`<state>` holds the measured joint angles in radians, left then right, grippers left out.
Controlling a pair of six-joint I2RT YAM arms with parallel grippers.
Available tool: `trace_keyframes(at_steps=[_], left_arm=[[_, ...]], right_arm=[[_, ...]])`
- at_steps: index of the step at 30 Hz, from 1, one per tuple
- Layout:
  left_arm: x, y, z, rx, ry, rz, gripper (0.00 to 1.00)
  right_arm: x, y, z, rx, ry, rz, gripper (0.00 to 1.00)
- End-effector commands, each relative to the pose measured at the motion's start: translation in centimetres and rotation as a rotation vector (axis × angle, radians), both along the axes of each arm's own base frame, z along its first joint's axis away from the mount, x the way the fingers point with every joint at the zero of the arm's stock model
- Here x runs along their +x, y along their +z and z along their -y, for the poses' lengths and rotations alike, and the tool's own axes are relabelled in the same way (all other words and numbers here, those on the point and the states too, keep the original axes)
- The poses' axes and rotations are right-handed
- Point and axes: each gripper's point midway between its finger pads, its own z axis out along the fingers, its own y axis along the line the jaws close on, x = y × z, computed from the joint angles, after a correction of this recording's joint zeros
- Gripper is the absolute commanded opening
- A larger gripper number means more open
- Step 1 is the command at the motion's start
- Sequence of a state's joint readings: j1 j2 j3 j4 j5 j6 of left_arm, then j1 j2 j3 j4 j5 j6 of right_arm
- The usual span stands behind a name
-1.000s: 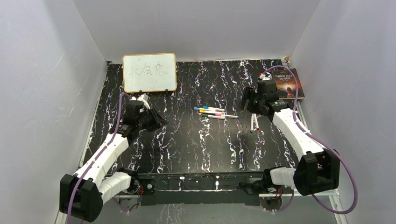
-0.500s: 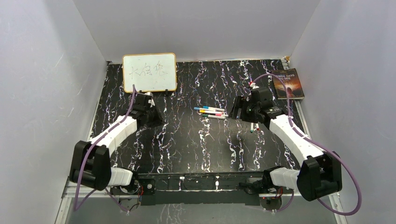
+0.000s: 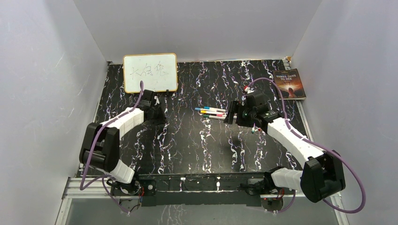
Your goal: Open the pen caps
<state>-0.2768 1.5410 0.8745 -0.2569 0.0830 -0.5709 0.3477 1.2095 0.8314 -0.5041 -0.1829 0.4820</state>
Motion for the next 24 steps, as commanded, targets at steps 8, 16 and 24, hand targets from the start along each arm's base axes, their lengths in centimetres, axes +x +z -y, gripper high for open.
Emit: trace_keyframes(at_steps=[8,16,24], left_arm=[[3.1,1.0,0.3,0.004,0.005,0.046,0.18],[3.1,0.9,0.0,0.027,0.005,0.031,0.23],[2.9,2.5,0.0,0.015,0.010,0.055,0.27]], right_arm=[[0.2,1.5,-1.1,0.042,0.012,0.066,0.74],[-0.2,1.3,-1.2,0.047,0.016,0.065,0.74],[-0.6,1.2,-1.2,0.045,0.018,0.063,0.74]])
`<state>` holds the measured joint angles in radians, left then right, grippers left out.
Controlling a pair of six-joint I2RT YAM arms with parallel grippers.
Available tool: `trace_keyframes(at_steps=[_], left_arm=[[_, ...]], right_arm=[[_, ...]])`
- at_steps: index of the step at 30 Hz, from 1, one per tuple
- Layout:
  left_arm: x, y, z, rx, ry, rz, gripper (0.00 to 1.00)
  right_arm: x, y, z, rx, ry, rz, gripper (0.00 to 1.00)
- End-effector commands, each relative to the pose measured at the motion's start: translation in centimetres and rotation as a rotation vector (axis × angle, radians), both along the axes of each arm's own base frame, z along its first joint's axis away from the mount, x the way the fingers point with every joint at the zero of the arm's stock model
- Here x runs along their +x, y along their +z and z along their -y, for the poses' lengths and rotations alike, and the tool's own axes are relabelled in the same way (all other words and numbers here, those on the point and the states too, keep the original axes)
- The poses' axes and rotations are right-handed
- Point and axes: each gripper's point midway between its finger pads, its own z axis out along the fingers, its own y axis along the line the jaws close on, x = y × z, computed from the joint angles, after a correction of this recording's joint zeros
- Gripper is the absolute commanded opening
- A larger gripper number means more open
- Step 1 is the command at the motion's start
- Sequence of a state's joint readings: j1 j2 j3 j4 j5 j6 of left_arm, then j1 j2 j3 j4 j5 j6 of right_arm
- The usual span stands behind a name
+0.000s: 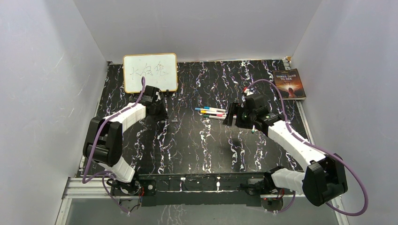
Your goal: Open the pen caps
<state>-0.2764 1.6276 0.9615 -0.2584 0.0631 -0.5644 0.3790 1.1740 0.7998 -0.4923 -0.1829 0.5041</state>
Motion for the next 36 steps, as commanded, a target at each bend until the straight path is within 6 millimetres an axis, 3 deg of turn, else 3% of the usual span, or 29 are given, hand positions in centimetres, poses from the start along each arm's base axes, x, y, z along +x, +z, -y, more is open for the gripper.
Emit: trace_keyframes(at_steps=[1,8,12,16,18,25,36], left_arm=[[0.5,3.0,-0.2,-0.010,0.004,0.054,0.29],[-0.3,7.5,0.7,-0.081,-0.021,0.112,0.58],[-2.1,9.7,1.3,-0.149,-0.043,0.146,0.75],[-4.2,10.9,1.5,-0.190,-0.066,0.151,0.98],[-5.5,11.1,1.5,-0.209,-0.077,0.142,0.98],[-8.3,11.9,1.1,-0.232,-0.074,0.138,0.98],[-10.3,12.0,1.8,-0.300,-0.097,0.133,0.98]], right_arm=[[0.4,1.3,-0.4,0.028,0.002,0.059,0.74],[-0.1,1.1,-0.3,0.020,0.012,0.050,0.79],[-0.9,0.2,-0.4,0.027,0.029,0.025,0.89],[-1.7,-0.6,-0.7,0.045,0.044,-0.002,0.93],[-2.1,-0.7,-0.8,0.058,0.052,-0.009,0.97],[-2.9,-1.0,-1.3,0.082,0.074,-0.033,0.98],[-3.5,-0.8,-1.6,0.096,0.088,-0.055,0.98]])
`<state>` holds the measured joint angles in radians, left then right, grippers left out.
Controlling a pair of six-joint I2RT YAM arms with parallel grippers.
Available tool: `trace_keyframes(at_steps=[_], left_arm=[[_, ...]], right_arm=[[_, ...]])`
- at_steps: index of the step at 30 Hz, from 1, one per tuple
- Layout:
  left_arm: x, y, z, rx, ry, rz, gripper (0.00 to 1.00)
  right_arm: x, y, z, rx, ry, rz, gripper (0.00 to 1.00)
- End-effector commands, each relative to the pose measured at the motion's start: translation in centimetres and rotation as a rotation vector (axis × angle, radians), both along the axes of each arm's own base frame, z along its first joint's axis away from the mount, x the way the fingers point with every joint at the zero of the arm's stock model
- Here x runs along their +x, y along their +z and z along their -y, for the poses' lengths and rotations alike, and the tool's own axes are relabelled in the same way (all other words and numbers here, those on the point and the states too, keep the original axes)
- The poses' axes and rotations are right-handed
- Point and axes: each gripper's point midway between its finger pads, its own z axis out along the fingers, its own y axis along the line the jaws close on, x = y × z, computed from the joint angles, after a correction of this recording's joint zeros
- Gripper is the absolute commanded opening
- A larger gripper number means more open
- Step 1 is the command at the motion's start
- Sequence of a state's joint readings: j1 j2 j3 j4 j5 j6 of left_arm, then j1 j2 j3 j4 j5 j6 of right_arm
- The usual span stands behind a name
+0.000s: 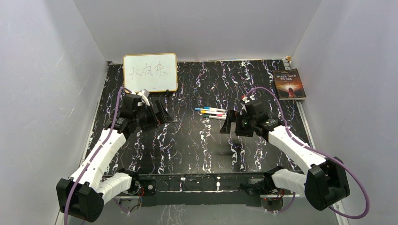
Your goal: Open the pen caps
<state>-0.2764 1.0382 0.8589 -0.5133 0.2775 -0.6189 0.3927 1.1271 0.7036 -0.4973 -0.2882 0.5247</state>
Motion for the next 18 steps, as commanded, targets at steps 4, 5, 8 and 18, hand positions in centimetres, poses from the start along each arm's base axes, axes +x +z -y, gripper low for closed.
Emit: trace_keyframes(at_steps=[4,5,8,18], left_arm=[[-2.1,0.0,1.0,-0.083,-0.030,-0.066,0.98],[-2.3,0.0,1.0,-0.087,-0.031,-0.073,0.98],[-2.8,0.2,1.1,-0.101,-0.035,-0.085,0.99],[-3.3,0.0,0.5,-0.033,-0.074,-0.120,0.98]], right_arm=[[0.1,1.9,-1.1,0.048,0.025,0.013,0.98],[0.3,2.4,-1.2,0.056,0.025,0.018,0.98],[0.7,3.7,-1.8,0.075,0.036,0.017,0.98],[1.1,4.2,-3.0,0.097,0.070,-0.026,0.98]])
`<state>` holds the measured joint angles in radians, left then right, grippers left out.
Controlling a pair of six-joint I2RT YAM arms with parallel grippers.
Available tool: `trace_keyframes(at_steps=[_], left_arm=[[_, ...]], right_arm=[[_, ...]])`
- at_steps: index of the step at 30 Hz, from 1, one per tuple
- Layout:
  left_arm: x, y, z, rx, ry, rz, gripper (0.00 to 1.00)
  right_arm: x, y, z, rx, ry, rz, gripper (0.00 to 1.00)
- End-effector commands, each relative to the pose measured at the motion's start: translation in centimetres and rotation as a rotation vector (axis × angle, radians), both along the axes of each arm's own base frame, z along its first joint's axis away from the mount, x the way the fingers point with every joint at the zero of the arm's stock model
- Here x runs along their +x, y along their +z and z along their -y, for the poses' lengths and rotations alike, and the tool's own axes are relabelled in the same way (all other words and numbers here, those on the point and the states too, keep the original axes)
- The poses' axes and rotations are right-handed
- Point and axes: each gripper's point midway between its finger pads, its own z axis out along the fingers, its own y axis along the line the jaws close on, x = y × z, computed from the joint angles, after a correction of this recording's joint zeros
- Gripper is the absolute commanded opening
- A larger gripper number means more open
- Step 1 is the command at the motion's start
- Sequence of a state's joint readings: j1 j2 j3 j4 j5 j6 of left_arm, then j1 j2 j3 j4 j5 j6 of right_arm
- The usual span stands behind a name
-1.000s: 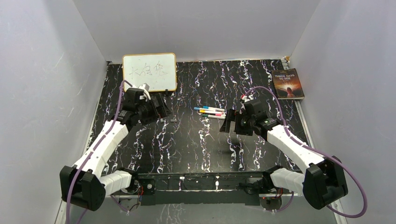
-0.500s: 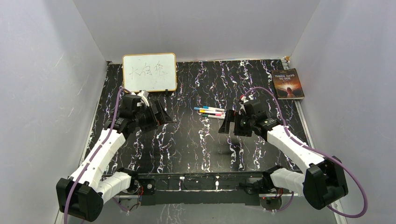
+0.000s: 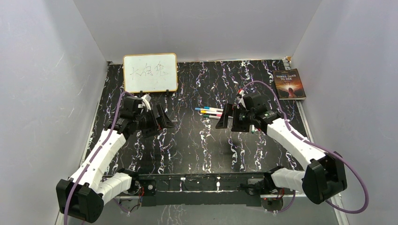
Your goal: Open the pen caps
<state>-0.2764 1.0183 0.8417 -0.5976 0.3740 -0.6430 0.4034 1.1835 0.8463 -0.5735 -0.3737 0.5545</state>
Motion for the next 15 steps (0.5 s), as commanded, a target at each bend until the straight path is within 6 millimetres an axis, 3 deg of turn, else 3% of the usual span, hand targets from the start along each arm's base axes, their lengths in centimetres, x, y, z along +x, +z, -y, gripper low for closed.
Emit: trace_keyframes(at_steps=[1,5,10,15], left_arm=[[-0.4,0.4,-0.4,0.029,-0.035,-0.009,0.98],[0.3,0.4,0.1,0.003,-0.028,0.002,0.98],[1.5,0.2,0.8,-0.011,-0.047,-0.007,0.98],[1.9,0.4,1.6,-0.048,-0.066,-0.024,0.98]], right_arm=[[0.6,0.4,-0.8,0.013,0.029,0.004,0.98],[1.3,-1.0,-1.4,0.003,0.051,-0.034,0.98],[3.7,0.1,-2.2,-0.018,0.050,-0.034,0.98],[4.8,0.5,-3.4,-0.013,0.033,-0.041,0.98]])
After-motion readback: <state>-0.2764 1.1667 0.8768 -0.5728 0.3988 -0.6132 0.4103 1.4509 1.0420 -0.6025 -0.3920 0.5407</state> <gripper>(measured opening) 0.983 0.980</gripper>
